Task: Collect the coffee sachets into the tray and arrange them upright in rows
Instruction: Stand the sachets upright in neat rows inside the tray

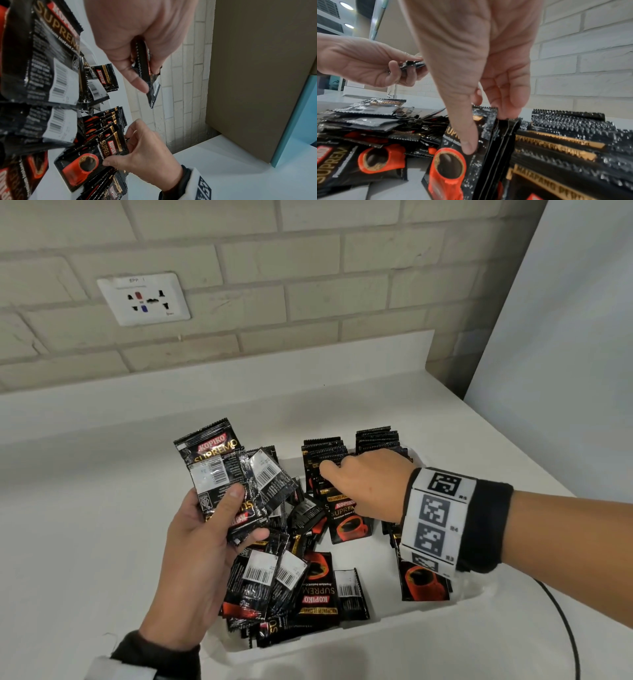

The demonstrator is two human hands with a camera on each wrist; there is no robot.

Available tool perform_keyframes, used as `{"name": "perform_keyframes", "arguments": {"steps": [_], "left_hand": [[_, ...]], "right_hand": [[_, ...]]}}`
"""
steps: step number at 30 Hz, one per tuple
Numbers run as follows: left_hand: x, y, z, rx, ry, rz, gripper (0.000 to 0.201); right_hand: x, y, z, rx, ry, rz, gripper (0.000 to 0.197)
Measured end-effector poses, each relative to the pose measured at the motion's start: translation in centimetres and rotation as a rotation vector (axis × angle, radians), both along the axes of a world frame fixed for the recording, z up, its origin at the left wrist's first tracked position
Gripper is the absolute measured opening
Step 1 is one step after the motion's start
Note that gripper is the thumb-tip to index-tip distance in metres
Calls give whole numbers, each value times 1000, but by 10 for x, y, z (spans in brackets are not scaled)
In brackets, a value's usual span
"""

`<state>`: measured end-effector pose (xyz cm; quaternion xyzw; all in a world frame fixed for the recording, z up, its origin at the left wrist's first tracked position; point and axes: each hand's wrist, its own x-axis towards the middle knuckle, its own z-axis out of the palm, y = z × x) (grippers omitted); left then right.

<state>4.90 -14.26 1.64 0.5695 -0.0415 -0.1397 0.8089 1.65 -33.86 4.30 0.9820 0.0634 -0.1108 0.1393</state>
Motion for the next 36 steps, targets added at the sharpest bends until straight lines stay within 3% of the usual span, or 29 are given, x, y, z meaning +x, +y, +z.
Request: {"name": "perform_keyframes", "arguments": {"steps": [5,9,12,20,25,30,36], "left_hand": [[-2,-2,0,10,-3,-18,15],[-4,-5,1,20,5,-22,21],[-6,-10,2,31,11,-20,21],[-24,-35,9,50,-35,-90,43],[-31,-39,7,5,41,-147,42],[-32,-35,10,-112,134,-217,21],[-29,-32,9,-102,153,-214,20]], "right_hand": [[-2,-1,5,14,-46,-37,41],[-5,-10,20,145,-148,-92,34],[-12,-14,35,448,-174,-189,28],[-28,12,26,1283,49,-456,44],[-31,19,14,1629,24,-501,27],[-31,11,8,1711,-75,-552,20],[-33,7,6,1726,-135,-576,27]]}}
